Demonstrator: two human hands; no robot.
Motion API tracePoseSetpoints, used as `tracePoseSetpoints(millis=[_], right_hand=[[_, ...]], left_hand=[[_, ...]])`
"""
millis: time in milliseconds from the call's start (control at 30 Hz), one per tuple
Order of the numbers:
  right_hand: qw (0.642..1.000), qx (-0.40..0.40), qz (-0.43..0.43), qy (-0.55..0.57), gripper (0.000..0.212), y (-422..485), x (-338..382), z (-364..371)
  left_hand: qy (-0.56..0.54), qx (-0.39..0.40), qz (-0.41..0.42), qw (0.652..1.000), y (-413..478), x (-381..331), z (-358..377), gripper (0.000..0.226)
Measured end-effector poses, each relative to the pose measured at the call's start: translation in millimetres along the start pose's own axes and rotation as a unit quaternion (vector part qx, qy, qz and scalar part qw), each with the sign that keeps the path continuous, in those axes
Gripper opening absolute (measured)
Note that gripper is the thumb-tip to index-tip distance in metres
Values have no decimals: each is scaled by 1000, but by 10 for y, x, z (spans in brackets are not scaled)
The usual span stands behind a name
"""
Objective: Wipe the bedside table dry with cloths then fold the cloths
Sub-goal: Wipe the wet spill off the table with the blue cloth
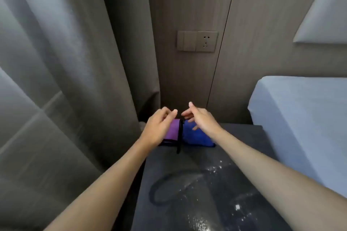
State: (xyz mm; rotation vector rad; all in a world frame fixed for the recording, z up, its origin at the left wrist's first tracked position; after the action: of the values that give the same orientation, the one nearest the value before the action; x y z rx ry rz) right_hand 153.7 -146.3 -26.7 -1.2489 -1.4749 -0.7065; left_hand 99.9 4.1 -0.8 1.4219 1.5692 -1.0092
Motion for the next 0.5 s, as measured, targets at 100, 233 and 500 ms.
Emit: tracePoseSetpoints(millis=[100, 233, 500], right_hand=[[984, -13, 2, -175, 52, 134, -400, 75], [913, 24, 8, -408, 55, 261, -922, 267], [845, -15, -55, -531, 55, 290, -996, 321]], left_hand=[[218, -14, 0, 976, -11, 456, 48, 60], [381, 37, 20, 924, -70, 947, 257, 76], [372, 25, 35, 927, -89, 1262, 409, 79]])
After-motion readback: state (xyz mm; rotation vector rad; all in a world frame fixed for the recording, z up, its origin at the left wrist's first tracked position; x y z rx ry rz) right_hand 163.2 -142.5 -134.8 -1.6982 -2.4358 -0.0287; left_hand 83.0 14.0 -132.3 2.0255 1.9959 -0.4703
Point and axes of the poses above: each hand's wrist, its own y-axis towards the middle knuckle, its own z-axis out of the palm, x = y × z, the point moved 10 cm from there along y, towards the middle knuckle, and after that the axes turned 3 degrees about -z, right-handed, at the moved point
